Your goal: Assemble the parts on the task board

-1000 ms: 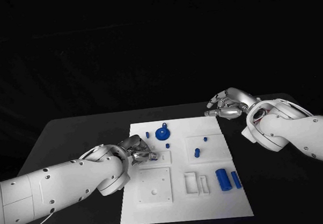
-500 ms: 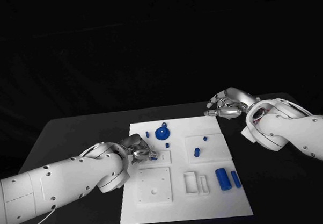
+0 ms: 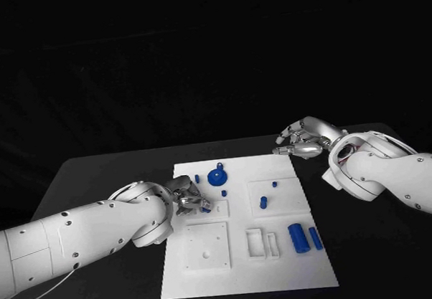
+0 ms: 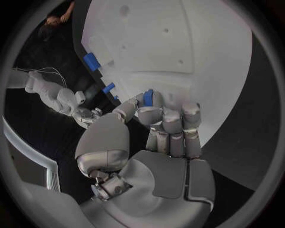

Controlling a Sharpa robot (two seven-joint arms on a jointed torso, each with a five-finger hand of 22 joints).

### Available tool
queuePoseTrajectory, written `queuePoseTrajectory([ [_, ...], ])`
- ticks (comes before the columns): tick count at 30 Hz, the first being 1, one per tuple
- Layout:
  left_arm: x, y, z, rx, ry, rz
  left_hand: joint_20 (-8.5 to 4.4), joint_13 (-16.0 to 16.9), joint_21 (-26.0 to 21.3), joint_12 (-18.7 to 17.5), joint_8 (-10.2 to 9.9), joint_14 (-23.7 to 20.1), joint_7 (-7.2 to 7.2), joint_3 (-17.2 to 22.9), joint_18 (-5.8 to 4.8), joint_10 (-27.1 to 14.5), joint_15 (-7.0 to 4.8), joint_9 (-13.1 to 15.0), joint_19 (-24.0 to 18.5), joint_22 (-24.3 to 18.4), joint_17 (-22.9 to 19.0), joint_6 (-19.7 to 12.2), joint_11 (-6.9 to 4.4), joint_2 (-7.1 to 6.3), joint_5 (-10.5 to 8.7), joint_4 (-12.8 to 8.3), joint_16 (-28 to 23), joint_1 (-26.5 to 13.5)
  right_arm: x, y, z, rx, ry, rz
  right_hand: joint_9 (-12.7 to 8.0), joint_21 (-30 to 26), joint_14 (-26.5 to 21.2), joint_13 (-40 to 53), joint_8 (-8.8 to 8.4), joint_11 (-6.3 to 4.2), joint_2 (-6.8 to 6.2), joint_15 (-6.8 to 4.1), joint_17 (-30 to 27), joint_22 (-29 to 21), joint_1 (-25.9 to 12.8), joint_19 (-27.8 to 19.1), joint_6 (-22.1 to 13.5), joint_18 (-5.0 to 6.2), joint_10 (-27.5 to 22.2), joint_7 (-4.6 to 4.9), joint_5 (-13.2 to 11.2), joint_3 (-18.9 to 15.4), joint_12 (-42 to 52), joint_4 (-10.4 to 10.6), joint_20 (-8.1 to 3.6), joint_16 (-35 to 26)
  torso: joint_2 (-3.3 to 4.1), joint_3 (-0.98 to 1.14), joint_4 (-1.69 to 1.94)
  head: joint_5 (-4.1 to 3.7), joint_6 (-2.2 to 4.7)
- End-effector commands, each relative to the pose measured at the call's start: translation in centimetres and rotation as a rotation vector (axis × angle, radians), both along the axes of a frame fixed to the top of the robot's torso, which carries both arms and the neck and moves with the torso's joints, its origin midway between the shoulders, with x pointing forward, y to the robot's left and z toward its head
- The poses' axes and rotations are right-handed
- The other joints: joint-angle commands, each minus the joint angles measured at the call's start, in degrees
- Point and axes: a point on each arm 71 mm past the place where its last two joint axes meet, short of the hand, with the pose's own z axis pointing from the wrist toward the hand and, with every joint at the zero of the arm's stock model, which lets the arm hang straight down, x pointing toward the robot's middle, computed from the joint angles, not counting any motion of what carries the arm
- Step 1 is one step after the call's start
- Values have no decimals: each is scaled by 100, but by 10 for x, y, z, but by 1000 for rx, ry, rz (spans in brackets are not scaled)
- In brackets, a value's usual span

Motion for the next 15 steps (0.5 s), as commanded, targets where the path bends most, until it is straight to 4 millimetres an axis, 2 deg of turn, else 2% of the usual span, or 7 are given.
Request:
queuePoseTrajectory([
  [1,-5,-5,-10,78,90,-53,-543,-9,33,28,22,146,-590,45,69,-361,-300,13,-19,82,-10,703,-331,98,28,-83,33,58,0,2,-1,-3,7,14,-8,-31,-8,-6,30,-8,12,-43,-7,85,-51,50,-2,247,-43,33,41,3,24,32,5,35,0,4,-1,0,-10],
  [15,0,-7,-2,117,106,-71,-537,-37,40,43,31,143,-590,65,63,-365,-292,15,-25,79,-26,697,-331,141,112,-170,49,54,0,4,-2,-2,9,18,-9,-31,-9,-11,30,-8,13,-43,-7,86,-48,51,-3,247,-45,33,61,2,28,34,5,36,-2,4,8,4,-21],
])
